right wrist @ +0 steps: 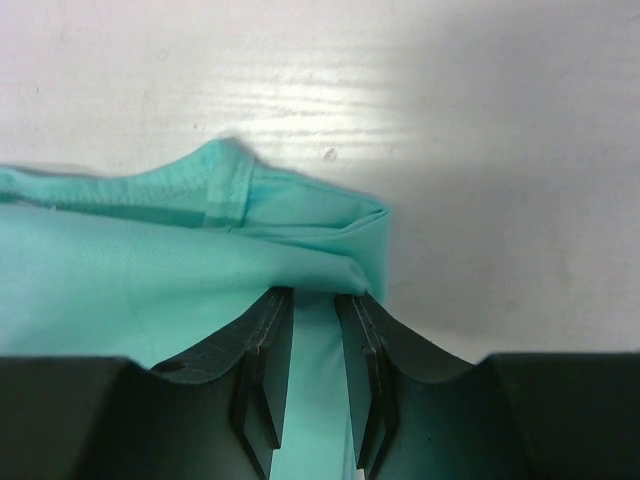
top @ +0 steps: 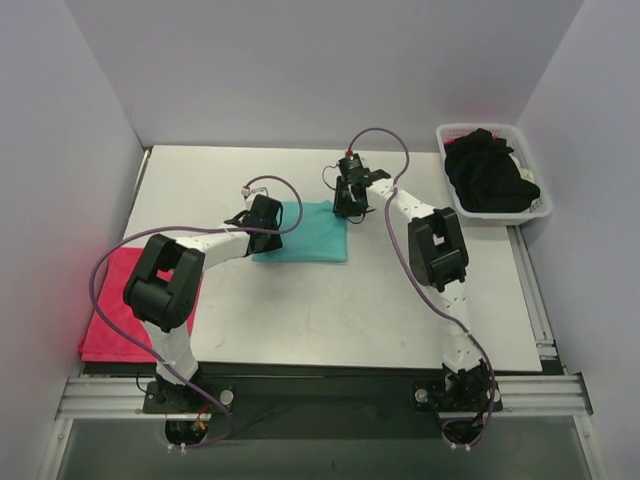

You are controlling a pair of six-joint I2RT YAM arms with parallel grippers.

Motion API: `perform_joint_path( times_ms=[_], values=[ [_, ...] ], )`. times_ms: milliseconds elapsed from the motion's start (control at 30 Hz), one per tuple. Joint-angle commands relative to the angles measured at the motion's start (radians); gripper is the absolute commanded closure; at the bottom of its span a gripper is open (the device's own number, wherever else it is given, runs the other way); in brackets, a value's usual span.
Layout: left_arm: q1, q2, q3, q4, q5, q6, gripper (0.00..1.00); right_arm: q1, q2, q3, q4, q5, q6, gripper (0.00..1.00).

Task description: Fold and stack the t-shirts

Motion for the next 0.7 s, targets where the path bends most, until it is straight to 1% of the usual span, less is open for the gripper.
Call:
perform_joint_path(
  times_ms=[0, 200, 267, 367, 400, 500, 567, 600, 633, 667],
  values=[
    [0.005, 0.006, -0.015, -0.095, -0.051, -0.025, 0.57, -0.044, 0.039, 0.056, -0.081, 0.006, 0.037, 0.73],
    [0.008, -0.026, -0.019, -0.092, -0.045, -0.022, 0.57, -0.079, 0.048, 0.059, -0.093, -0.006, 0.049, 0.73],
    [0.024, -0.051, -0.001, -0.118, 0.000, -0.019, 0.59, -0.086, 0.033, 0.059, -0.093, -0.003, 0.042, 0.74],
    [0.036, -0.153, 0.025, -0.123, -0.006, -0.002, 0.59, -0.093, -0.009, 0.056, -0.090, -0.005, 0.024, 0.74],
    [0.039, -0.208, 0.034, -0.121, -0.011, 0.002, 0.56, -0.096, -0.020, 0.056, -0.092, -0.009, 0.014, 0.74],
    [0.059, -0.270, 0.048, -0.078, 0.012, 0.041, 0.50, -0.095, -0.075, 0.042, -0.090, -0.003, -0.007, 0.71],
    [0.079, -0.270, 0.065, -0.086, 0.043, 0.067, 0.40, -0.096, -0.119, 0.029, -0.090, 0.000, -0.013, 0.68],
    [0.085, -0.257, 0.080, -0.087, 0.053, 0.076, 0.38, -0.096, -0.135, 0.021, -0.090, 0.002, -0.019, 0.67],
    [0.091, -0.246, 0.087, -0.109, 0.060, 0.081, 0.33, -0.095, -0.168, -0.003, -0.090, 0.002, -0.024, 0.66],
    [0.103, -0.235, 0.087, -0.109, 0.075, 0.103, 0.32, -0.095, -0.184, -0.017, -0.088, 0.005, -0.029, 0.65]
  ],
)
